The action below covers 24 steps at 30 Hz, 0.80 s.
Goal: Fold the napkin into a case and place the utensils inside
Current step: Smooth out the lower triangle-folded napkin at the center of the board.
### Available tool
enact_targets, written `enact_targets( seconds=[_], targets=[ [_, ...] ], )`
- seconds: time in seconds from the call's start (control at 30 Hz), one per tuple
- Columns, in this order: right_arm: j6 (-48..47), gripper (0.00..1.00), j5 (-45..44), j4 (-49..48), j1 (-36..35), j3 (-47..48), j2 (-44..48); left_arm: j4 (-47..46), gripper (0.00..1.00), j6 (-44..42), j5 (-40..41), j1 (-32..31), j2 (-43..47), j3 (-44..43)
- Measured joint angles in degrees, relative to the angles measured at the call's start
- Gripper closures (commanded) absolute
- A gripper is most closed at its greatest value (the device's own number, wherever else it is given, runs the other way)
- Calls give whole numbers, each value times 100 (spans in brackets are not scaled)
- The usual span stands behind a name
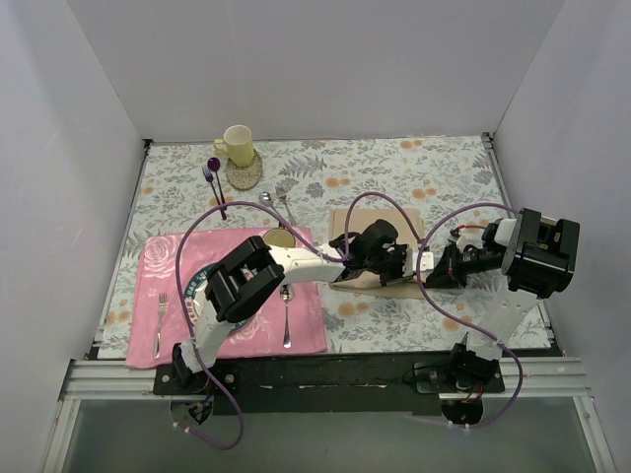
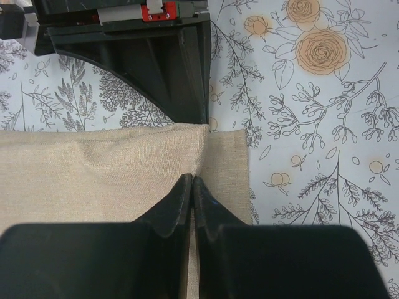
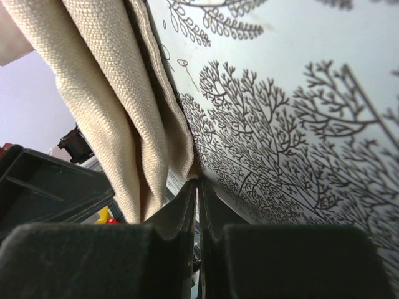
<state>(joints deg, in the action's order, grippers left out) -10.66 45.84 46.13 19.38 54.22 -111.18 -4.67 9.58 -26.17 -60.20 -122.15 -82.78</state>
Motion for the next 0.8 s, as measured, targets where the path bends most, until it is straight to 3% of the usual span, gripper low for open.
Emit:
enact_targets(
  seconds=[0.8],
  targets=[
    [0,90,-2,-2,-2,7,-7,302,100,-125,-203,-28,417,186]
  ],
)
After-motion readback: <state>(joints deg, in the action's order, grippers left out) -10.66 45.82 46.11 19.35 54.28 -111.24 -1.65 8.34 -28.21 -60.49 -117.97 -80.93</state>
